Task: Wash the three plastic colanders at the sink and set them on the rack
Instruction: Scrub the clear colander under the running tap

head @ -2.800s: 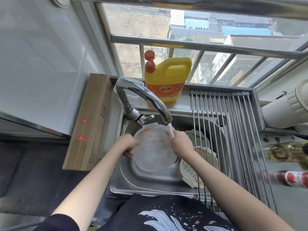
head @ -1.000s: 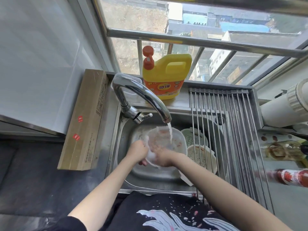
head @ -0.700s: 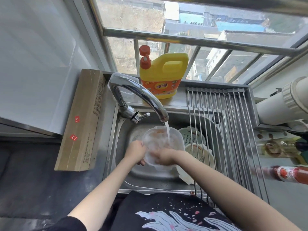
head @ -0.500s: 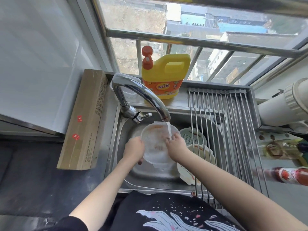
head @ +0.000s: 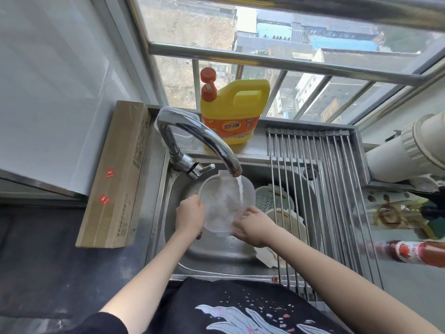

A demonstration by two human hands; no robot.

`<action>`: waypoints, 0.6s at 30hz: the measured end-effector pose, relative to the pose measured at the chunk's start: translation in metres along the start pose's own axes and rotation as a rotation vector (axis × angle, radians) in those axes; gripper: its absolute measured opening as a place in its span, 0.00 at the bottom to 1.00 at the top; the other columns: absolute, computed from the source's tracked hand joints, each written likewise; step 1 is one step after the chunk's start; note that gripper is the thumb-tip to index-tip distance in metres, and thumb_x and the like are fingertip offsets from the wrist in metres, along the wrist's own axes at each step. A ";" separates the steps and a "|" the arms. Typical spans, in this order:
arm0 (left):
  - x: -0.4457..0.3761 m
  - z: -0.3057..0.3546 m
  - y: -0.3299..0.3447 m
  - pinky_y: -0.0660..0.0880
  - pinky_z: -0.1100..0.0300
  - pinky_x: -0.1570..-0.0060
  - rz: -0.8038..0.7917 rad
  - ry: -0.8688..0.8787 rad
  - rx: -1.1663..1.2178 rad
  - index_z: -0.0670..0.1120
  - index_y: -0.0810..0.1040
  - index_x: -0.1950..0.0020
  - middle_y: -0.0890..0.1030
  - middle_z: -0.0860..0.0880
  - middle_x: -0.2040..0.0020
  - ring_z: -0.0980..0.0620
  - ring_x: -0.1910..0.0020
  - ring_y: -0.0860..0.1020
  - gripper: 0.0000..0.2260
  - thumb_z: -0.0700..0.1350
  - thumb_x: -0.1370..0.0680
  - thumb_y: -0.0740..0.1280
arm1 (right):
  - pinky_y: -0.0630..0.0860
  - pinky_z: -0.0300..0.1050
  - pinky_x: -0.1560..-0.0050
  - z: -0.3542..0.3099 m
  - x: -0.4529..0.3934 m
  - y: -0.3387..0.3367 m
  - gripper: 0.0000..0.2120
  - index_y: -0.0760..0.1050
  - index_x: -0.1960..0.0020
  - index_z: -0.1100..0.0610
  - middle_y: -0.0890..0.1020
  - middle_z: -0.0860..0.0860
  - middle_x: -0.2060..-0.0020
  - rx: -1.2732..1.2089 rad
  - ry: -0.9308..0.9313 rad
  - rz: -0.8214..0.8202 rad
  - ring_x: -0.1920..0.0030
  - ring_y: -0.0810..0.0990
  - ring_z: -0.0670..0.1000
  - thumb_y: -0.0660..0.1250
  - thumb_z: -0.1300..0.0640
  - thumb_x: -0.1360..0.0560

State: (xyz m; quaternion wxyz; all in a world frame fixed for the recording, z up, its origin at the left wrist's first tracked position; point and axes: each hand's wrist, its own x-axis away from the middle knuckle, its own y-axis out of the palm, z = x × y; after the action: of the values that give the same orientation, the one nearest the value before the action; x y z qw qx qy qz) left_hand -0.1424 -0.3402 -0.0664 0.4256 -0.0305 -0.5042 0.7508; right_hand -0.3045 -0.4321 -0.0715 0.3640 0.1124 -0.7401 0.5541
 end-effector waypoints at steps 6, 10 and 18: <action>0.005 0.005 -0.002 0.64 0.53 0.60 0.001 -0.001 0.006 0.40 0.71 0.60 0.80 0.37 0.56 0.37 0.54 0.76 0.10 0.40 0.20 0.57 | 0.63 0.53 0.32 -0.022 -0.019 -0.013 0.28 0.51 0.24 0.61 0.64 0.62 0.28 -0.244 0.388 0.248 0.27 0.59 0.61 0.54 0.61 0.22; 0.006 0.005 -0.003 0.61 0.56 0.63 -0.007 -0.029 0.001 0.44 0.62 0.67 0.77 0.38 0.61 0.38 0.58 0.75 0.14 0.40 0.21 0.57 | 0.54 0.57 0.27 -0.032 -0.030 -0.010 0.27 0.53 0.25 0.64 0.56 0.61 0.25 -0.110 0.288 -0.027 0.26 0.57 0.61 0.54 0.61 0.22; 0.011 0.001 0.003 0.66 0.61 0.79 -0.271 -0.114 0.172 0.44 0.63 0.69 0.72 0.44 0.74 0.44 0.75 0.80 0.14 0.40 0.23 0.59 | 0.62 0.51 0.31 -0.025 -0.028 0.002 0.30 0.47 0.22 0.58 0.54 0.60 0.24 -0.623 0.310 0.118 0.26 0.58 0.62 0.53 0.63 0.22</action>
State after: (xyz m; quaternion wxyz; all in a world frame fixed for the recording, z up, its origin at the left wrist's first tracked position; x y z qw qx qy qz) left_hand -0.1519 -0.3343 -0.0644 0.4946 0.1170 -0.4608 0.7276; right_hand -0.2755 -0.4150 -0.0888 0.4563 -0.1326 -0.8147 0.3325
